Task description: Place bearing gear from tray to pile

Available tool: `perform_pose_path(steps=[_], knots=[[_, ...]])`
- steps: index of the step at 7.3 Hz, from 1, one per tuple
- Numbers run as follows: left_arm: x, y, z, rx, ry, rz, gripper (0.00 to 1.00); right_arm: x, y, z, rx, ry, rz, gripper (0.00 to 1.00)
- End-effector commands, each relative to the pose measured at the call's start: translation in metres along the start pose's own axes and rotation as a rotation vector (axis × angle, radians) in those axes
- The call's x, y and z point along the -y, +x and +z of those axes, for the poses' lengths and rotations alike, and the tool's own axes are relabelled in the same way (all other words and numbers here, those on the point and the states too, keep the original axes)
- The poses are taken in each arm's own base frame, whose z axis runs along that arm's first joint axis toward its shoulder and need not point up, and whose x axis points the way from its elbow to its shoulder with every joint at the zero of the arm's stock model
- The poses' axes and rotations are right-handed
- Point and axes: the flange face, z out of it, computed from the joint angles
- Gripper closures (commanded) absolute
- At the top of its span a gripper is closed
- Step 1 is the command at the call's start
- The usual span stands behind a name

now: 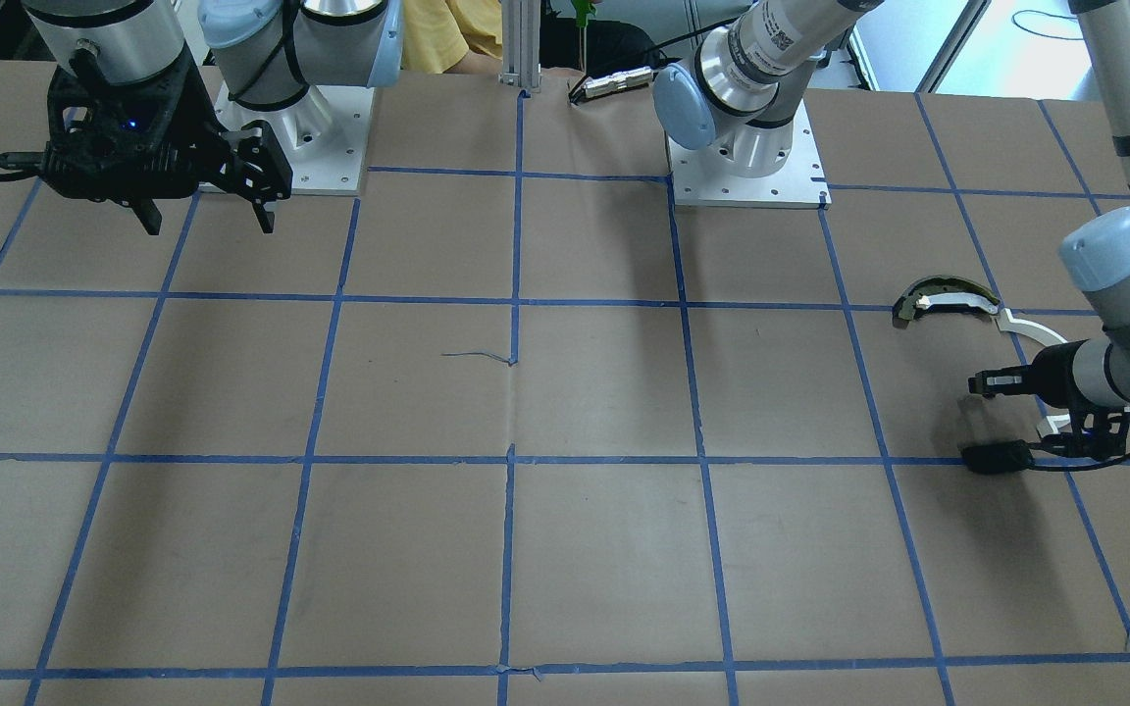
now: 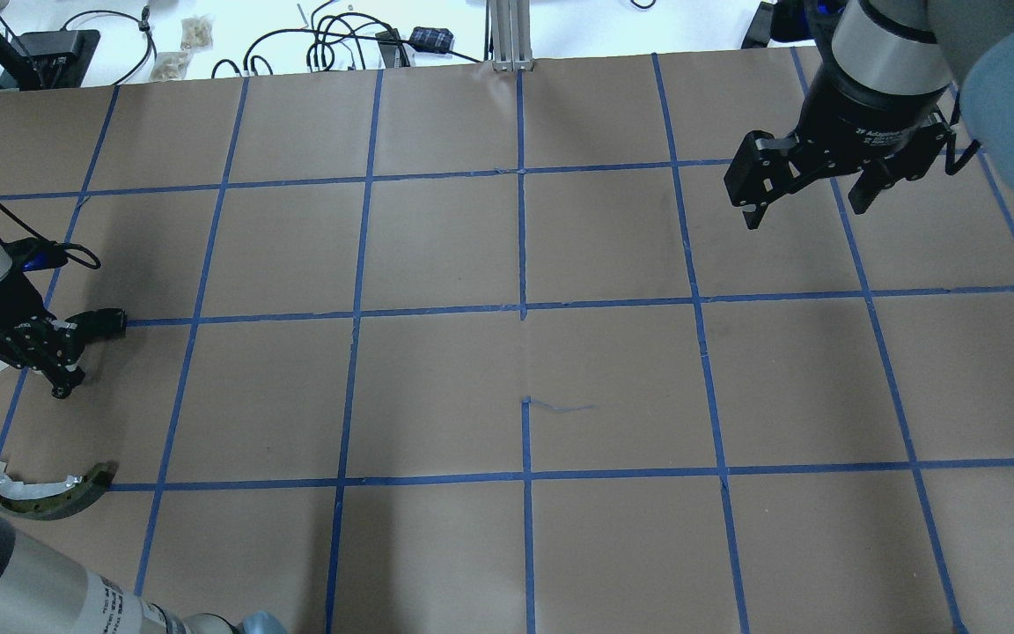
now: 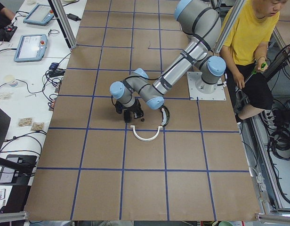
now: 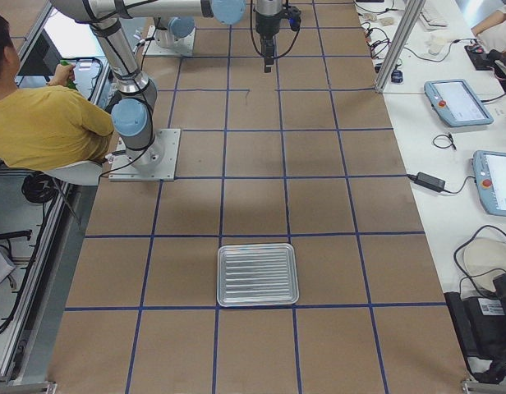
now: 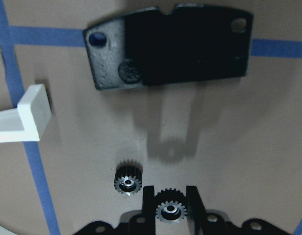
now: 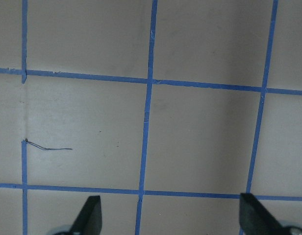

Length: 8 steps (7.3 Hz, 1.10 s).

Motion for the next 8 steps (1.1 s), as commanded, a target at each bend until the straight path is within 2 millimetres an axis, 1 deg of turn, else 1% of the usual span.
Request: perform_pose_path(steps=[1,3,4,5,6,7,8], knots=[[-0.0013,-0.0026,0.0027,0.026,-0.022,0.002,1.00,0.0000,0.0007,0.0002,0.001,-0.001,0.000,0.00],[0.0002,-0.0023,0.0031,0.028,-0.021,0.002,1.00,0.0001,0.0014,0.0002,0.001,-0.001,0.000,0.00],[0.0028,-0.0028,0.0074,0.025,-0.023,0.001,0.87,0.0003,0.0019,0.0001,-0.003,0.000,0.001,0.00],[0.0056,-0.0041,0.0088,0.030,-0.012,0.000,0.66,0.0003,0.0019,0.0001,-0.004,0.000,0.001,0.00],[0.0059,-0.0043,0.0086,0.032,-0.009,-0.005,0.31,0.0003,0.0018,0.0001,-0.002,0.000,0.001,0.00],[0.0060,-0.0042,0.0086,0.030,-0.008,-0.009,0.18,0.0003,0.0015,0.0001,0.001,0.000,0.001,0.00],[0.0058,-0.0033,0.0067,0.032,-0.004,-0.010,0.13,0.0003,0.0016,0.0001,0.000,0.000,0.001,0.00]])
